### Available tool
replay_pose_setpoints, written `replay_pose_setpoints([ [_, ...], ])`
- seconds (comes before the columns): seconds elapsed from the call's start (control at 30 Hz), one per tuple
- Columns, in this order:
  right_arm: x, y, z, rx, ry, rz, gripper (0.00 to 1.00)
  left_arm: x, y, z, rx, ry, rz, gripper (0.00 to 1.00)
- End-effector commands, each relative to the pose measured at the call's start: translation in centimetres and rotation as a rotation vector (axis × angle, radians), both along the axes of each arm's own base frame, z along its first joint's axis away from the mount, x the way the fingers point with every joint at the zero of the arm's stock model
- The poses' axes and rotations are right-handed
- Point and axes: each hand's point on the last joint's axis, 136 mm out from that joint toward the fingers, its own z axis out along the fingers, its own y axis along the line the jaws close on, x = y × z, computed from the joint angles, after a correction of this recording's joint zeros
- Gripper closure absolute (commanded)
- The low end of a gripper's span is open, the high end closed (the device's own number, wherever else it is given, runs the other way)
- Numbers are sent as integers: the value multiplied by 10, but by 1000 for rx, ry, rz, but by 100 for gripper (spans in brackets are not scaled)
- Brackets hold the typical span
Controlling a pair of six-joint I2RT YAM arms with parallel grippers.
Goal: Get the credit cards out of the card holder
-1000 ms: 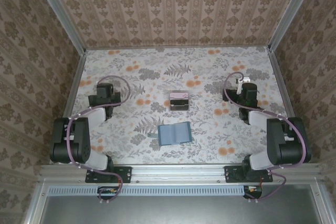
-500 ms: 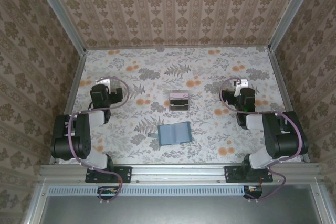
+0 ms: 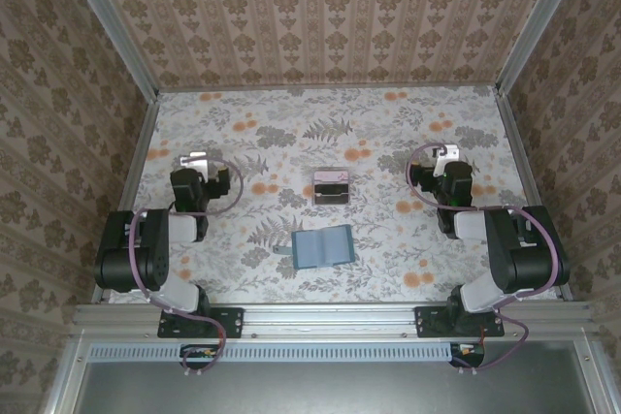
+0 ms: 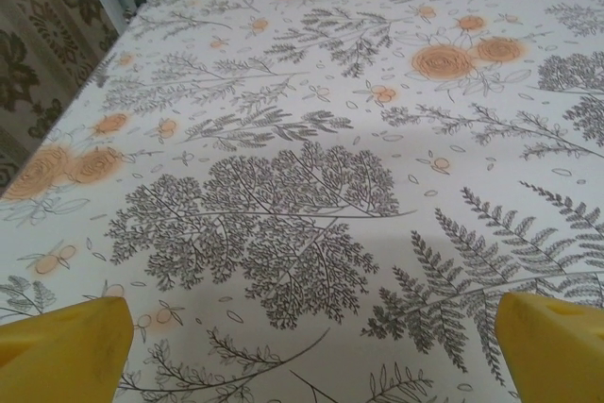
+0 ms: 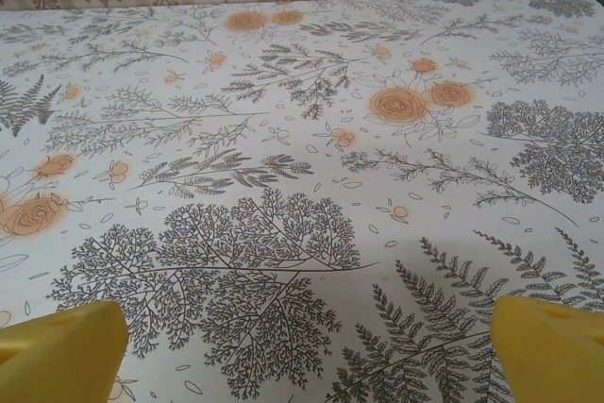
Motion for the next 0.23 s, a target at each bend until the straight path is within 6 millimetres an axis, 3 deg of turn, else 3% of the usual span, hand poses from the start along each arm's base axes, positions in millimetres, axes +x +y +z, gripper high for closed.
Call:
replay_pose_setpoints([
  [0.0, 3, 5, 4, -7, -22, 17, 0, 4, 0, 10, 34, -45, 6, 0],
  [0.2, -1, 5, 7, -12, -45, 14, 0, 4, 0, 10, 33, -45, 6, 0],
])
